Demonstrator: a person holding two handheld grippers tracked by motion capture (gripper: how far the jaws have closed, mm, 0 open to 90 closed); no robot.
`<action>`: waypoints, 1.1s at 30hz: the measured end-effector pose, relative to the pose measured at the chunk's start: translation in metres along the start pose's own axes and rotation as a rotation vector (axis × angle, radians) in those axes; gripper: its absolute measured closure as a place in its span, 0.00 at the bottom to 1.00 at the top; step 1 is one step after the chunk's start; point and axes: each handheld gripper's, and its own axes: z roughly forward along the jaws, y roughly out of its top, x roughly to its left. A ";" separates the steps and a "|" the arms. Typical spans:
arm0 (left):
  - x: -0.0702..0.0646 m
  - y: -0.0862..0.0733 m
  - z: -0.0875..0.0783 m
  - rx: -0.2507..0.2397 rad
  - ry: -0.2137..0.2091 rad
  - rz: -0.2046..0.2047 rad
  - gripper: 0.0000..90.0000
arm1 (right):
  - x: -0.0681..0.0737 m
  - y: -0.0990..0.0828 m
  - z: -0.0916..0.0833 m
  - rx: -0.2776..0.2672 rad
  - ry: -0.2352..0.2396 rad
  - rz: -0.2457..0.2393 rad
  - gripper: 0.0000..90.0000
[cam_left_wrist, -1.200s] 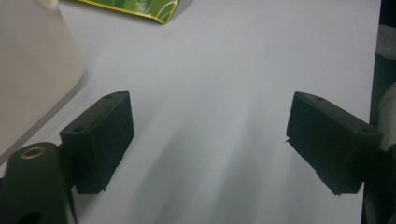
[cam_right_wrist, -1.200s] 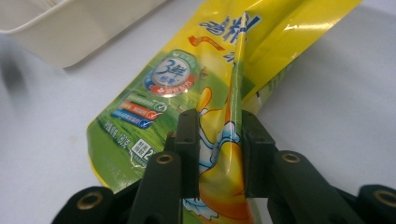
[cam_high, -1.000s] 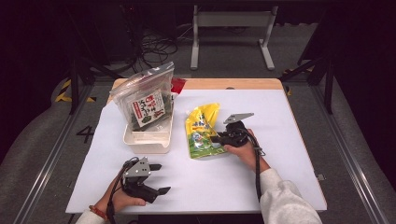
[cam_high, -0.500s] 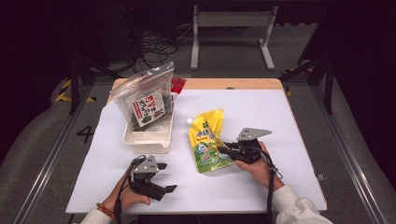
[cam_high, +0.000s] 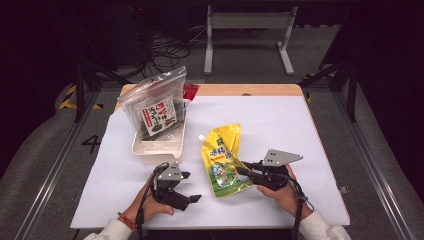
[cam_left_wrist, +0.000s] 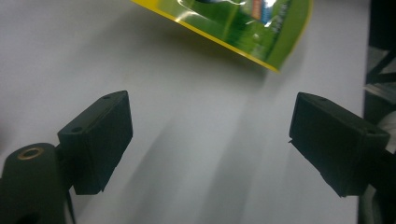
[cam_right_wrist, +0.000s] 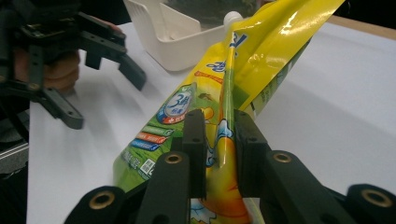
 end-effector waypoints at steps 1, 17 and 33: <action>-0.001 0.002 0.003 0.001 0.003 0.003 0.16 | 0.002 0.000 -0.001 -0.007 0.006 -0.007 0.86; 0.000 0.019 0.018 -0.078 -0.058 -0.081 0.14 | 0.024 -0.003 -0.001 -0.070 0.089 -0.065 0.86; -0.004 0.028 -0.023 -0.315 -0.042 0.005 0.66 | 0.035 -0.004 0.014 -0.036 0.089 -0.132 0.85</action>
